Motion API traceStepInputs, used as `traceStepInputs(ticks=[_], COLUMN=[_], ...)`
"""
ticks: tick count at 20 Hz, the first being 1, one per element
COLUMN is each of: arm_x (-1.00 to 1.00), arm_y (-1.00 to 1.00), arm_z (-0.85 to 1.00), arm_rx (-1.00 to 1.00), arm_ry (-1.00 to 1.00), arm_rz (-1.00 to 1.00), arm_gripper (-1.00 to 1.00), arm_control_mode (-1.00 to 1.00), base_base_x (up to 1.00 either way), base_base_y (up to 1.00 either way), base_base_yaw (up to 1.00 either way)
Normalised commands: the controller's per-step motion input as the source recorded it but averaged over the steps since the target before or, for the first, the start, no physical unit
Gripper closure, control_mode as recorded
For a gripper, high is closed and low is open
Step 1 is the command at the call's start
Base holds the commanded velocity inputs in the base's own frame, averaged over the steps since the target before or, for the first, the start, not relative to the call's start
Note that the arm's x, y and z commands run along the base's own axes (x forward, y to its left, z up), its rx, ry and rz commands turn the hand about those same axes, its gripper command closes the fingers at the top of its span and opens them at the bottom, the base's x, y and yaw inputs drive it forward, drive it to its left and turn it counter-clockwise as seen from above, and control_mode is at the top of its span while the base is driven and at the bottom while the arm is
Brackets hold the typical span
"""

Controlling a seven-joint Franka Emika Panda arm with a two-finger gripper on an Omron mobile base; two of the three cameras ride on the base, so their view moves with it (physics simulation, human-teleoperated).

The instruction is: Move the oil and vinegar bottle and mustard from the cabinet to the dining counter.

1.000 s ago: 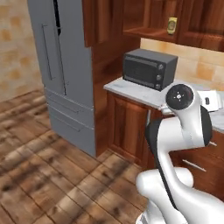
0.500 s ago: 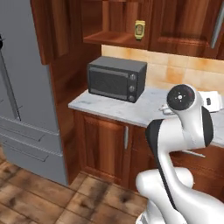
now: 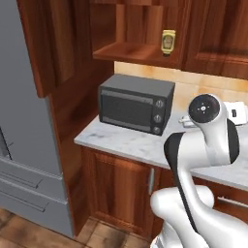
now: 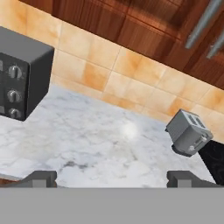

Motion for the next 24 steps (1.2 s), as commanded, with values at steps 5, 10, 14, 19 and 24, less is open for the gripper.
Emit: traceStepInputs(ticks=[5,10,14,19,24], arm_x=[0.0,0.0,0.0,0.0,0.0], arm_y=[0.0,0.0,0.0,0.0,0.0], arm_z=[0.0,0.0,0.0,0.0,0.0], arm_rx=[0.0,0.0,0.0,0.0,0.0], arm_ry=[0.0,0.0,0.0,0.0,0.0], arm_rz=[0.0,0.0,0.0,0.0,0.0], arm_gripper=[-1.0,-1.0,-1.0,-1.0,-1.0], arm_control_mode=[1.0,1.0,1.0,1.0,1.0], base_base_x=[0.28,0.44,0.42,0.4,0.58], base_base_y=[0.63,0.31,0.22,0.29,0.31], base_base_yaw=[-0.08,-0.22,-0.32,-0.32,-0.24])
